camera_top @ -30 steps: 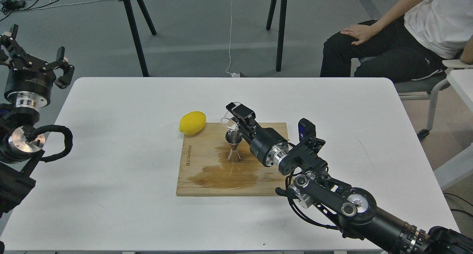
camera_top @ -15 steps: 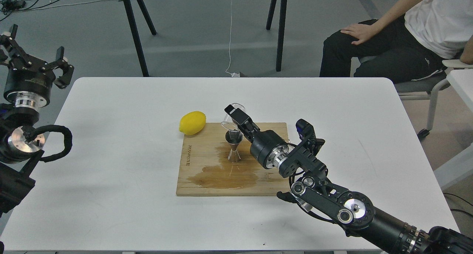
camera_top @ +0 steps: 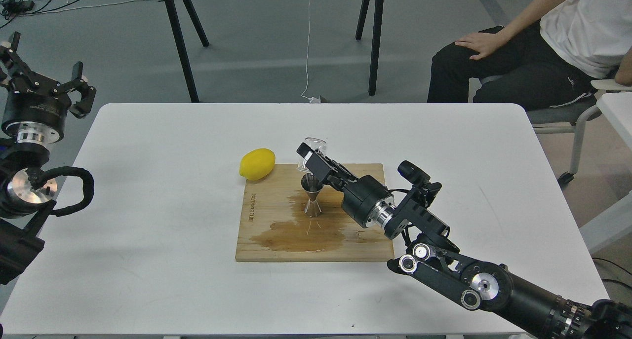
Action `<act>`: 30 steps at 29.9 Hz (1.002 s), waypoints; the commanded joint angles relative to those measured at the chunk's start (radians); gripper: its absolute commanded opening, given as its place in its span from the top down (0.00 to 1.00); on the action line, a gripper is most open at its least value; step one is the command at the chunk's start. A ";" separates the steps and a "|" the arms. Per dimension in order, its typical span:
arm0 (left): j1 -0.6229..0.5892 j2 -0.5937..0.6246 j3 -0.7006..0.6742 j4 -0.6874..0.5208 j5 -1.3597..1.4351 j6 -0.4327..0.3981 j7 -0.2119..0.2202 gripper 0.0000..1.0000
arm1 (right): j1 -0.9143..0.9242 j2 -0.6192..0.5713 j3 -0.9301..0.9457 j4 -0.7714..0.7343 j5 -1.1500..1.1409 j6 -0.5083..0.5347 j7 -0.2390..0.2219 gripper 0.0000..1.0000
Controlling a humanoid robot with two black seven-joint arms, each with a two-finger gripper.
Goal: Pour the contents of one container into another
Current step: 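Carry the glass back and set it down near the board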
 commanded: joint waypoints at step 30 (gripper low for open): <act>-0.003 -0.032 -0.029 0.000 0.000 0.003 0.006 0.00 | -0.272 -0.196 0.624 -0.243 1.868 0.286 -0.307 0.64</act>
